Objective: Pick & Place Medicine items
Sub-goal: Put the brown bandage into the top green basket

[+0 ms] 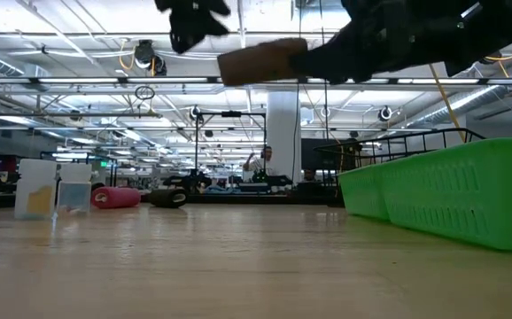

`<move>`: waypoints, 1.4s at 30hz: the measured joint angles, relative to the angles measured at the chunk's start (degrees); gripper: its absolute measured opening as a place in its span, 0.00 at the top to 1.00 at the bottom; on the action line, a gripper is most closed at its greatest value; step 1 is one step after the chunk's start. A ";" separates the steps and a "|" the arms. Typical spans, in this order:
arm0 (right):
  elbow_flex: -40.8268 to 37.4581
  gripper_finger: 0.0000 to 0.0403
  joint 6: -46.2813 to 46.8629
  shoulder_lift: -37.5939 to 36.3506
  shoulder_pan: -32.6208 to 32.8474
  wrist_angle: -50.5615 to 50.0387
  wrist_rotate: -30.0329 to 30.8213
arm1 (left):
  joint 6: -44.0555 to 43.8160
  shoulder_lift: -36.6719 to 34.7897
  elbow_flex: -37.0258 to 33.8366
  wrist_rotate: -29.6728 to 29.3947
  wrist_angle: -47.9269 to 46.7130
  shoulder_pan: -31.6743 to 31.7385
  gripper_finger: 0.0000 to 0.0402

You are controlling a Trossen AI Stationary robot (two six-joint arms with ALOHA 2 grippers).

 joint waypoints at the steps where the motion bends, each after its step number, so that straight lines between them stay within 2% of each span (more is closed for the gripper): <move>1: -0.01 0.93 0.06 0.09 -0.17 -0.29 -0.03 | 0.28 -1.40 0.08 -1.15 0.23 0.03 0.63; 6: -0.01 0.93 1.11 -0.05 -0.30 0.95 -0.03 | -2.61 -4.47 0.00 -8.62 0.15 -0.15 0.63; 9: -0.01 0.93 1.56 -0.08 -0.30 1.35 -0.03 | -4.49 -4.66 -0.01 -6.40 -0.01 0.64 0.63; 11: -0.01 0.93 2.04 -0.07 -0.30 1.30 -0.02 | -2.47 -4.29 -0.04 -1.91 -0.83 1.40 0.63; 13: -0.01 0.93 2.49 -0.05 -0.30 1.44 -0.03 | 0.11 -3.50 0.31 -0.36 -0.94 1.37 0.63; 18: -0.01 0.93 3.24 -0.05 -1.01 1.22 -0.05 | 4.65 0.76 5.33 -4.22 -6.18 -0.80 0.62; 24: -0.01 0.93 4.05 -0.05 -1.38 0.45 -0.03 | 12.10 8.42 11.98 -9.22 -6.61 -3.21 0.52; 29: -0.01 0.93 4.57 -0.35 -1.35 0.40 -0.02 | 14.18 9.76 14.90 -12.85 -10.62 -2.21 0.47; 36: -2.73 0.92 7.31 -7.04 -1.40 1.11 0.15 | 14.23 5.52 14.90 -13.27 -10.97 -3.40 0.52; 42: -7.39 0.92 7.59 -9.95 -0.92 12.11 0.16 | 17.20 6.13 14.62 -15.39 -4.59 -6.25 0.58</move>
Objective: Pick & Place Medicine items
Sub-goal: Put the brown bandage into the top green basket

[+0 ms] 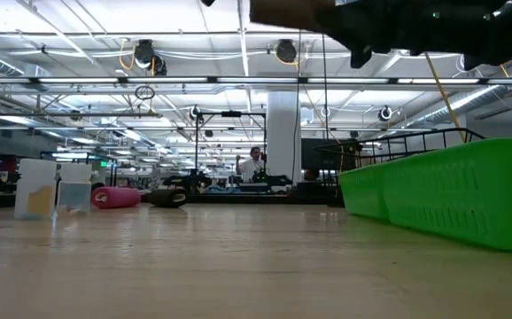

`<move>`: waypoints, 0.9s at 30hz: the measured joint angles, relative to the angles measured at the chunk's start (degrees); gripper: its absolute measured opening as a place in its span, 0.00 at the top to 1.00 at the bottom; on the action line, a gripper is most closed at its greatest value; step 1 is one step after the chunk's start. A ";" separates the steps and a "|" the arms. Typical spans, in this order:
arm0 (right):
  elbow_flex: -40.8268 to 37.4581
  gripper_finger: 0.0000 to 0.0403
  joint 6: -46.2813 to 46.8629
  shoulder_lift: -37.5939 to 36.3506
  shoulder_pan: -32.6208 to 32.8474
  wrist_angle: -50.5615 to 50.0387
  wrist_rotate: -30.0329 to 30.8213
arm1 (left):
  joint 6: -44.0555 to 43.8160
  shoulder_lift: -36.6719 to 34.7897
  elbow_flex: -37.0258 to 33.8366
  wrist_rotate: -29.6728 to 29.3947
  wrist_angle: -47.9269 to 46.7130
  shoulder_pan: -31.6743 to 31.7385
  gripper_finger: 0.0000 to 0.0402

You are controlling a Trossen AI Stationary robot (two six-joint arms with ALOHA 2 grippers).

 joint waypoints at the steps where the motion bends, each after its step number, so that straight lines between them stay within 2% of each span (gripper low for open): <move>1: -0.60 0.92 0.02 0.06 0.03 1.80 -0.13 | 0.37 0.15 -0.50 -0.14 1.50 -0.21 0.59; 8: -1.64 0.92 -2.31 0.10 1.96 5.68 0.10 | 0.27 -0.05 -5.76 -0.27 12.98 0.53 0.62; 13: -1.64 0.92 -5.29 0.11 3.47 7.85 0.38 | -2.09 -0.09 -7.88 1.92 18.80 0.91 0.60; 22: -1.64 0.92 -8.43 0.11 5.16 10.50 0.93 | -3.56 -0.04 -7.96 3.99 20.48 0.96 0.49; 27: -1.64 0.92 -10.87 0.11 6.68 11.77 6.42 | -3.94 -0.04 -7.96 3.59 20.18 1.03 0.44</move>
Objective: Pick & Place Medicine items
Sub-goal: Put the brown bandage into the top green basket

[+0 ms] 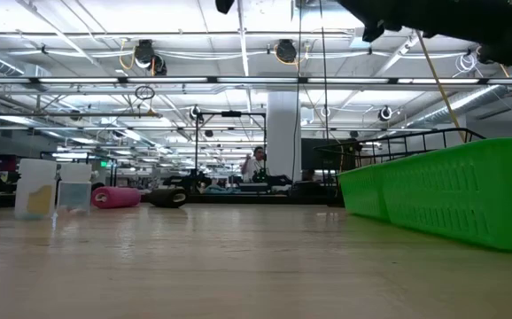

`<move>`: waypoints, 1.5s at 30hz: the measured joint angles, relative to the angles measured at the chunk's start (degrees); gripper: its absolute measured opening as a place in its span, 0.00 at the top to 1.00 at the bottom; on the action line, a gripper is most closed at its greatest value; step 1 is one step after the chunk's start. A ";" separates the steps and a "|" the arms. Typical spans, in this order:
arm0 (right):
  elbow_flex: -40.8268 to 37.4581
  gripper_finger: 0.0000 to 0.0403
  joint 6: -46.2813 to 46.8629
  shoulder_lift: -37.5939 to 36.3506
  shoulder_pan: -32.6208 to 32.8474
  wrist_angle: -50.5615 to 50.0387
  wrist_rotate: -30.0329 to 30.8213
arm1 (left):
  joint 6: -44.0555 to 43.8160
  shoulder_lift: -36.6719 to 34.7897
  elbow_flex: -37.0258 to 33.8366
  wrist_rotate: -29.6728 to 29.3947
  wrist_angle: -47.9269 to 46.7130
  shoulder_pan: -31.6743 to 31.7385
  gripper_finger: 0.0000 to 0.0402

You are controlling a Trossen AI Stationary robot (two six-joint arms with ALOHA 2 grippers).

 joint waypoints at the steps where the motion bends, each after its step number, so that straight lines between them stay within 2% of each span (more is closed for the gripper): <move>1: 0.15 0.92 -0.55 -0.07 0.29 0.94 0.61 | 0.01 0.03 -0.04 -0.08 -0.78 0.00 0.43; 13: 0.26 0.92 -4.13 -0.17 2.35 2.50 2.11 | -0.16 0.48 -0.20 -0.29 0.17 -0.05 0.48; 21: 0.26 0.92 -4.18 -0.20 2.37 1.69 2.76 | 0.08 0.07 -0.20 4.91 4.39 -0.50 0.52; 26: 0.15 0.92 -4.24 -0.17 2.37 0.94 2.62 | -0.30 0.03 -0.15 9.27 5.54 -0.48 0.42; 31: 0.11 0.92 -4.23 0.04 2.28 0.08 2.98 | -0.22 -0.09 -0.08 2.68 5.70 -0.57 0.28; 35: 0.11 0.92 -4.21 -0.07 2.31 0.68 2.97 | 0.13 -0.13 -0.03 -0.28 5.81 -0.42 0.24; 45: 0.11 0.92 -4.23 -0.04 2.31 0.58 2.97 | 0.12 0.17 -0.02 0.23 4.62 -0.22 0.42</move>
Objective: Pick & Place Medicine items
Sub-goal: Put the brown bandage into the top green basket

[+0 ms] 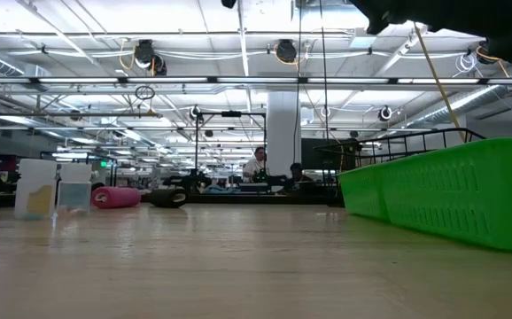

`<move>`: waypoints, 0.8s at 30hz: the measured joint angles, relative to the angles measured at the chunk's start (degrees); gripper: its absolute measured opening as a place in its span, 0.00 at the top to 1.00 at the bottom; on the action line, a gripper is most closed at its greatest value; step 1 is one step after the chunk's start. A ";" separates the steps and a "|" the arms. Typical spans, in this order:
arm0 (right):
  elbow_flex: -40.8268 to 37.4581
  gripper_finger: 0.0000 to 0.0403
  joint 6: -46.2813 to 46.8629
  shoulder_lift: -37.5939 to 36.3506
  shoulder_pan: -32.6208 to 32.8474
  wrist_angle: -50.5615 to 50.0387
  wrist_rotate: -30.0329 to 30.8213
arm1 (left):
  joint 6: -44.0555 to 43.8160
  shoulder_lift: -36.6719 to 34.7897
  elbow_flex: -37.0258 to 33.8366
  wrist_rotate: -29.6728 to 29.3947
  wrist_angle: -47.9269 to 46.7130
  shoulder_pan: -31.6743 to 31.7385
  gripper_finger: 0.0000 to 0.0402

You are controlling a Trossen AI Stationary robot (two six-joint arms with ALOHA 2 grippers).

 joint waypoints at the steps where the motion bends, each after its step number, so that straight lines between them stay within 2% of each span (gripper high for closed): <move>1: 0.00 0.92 0.00 0.00 -0.01 -0.20 0.01 | 0.00 0.00 0.00 0.12 -0.28 -0.02 0.45; 4: 0.00 0.91 0.00 0.00 -0.02 -0.50 0.06 | -0.25 0.12 0.00 1.35 -1.33 0.00 0.58; 9: -0.09 0.82 0.00 0.00 0.02 -1.35 -0.26 | -0.33 0.76 0.04 2.81 -2.84 0.40 0.87; 10: -0.09 0.80 0.02 0.00 0.00 -1.77 -0.18 | -0.32 0.66 0.04 2.40 -3.22 0.49 0.90; 16: 0.04 0.72 3.39 -0.11 0.00 -2.84 3.17 | 3.34 -4.82 -1.41 -1.24 -5.99 0.02 0.90; 19: 0.02 0.69 3.49 0.00 0.04 -3.78 6.87 | 4.57 -7.70 -7.80 -2.18 2.23 -0.17 0.90; 24: 0.02 0.68 3.52 -0.02 -0.10 -4.44 8.94 | 0.76 -10.52 -23.87 2.02 18.82 2.33 0.90</move>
